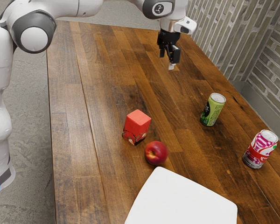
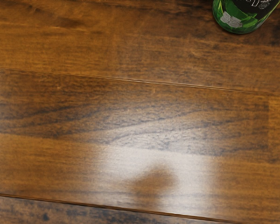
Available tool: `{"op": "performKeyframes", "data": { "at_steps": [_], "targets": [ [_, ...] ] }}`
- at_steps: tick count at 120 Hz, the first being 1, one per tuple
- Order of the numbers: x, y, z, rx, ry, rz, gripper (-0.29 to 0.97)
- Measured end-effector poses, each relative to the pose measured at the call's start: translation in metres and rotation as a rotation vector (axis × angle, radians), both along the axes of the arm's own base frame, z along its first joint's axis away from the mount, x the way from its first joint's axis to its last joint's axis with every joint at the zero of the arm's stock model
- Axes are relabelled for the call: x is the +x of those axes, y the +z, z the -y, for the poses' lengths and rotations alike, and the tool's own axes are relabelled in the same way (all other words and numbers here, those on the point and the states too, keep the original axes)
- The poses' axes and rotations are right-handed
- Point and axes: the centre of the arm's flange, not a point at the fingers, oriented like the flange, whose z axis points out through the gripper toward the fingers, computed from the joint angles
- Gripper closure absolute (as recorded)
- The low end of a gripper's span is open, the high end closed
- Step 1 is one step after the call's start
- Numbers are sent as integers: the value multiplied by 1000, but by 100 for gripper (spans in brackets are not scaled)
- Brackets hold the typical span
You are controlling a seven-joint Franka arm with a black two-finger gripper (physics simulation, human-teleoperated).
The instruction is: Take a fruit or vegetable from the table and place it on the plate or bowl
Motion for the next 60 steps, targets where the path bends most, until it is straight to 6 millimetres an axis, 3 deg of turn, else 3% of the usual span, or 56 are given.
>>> {"op": "performKeyframes", "data": {
  "at_steps": [24, 32, 39, 42, 51, 60],
  "targets": [
    [0, 2, 2, 6, -6, 4, 0],
    [3, 0, 19, 16, -34, 0, 0],
    [21, -31, 53, -3, -84, -46, 0],
    [30, -50, 58, -22, -90, -71, 0],
    [51, -101, 36, -80, -40, -114, 0],
    [59, -122, 21, -112, 4, -111, 0]
  ]
}}
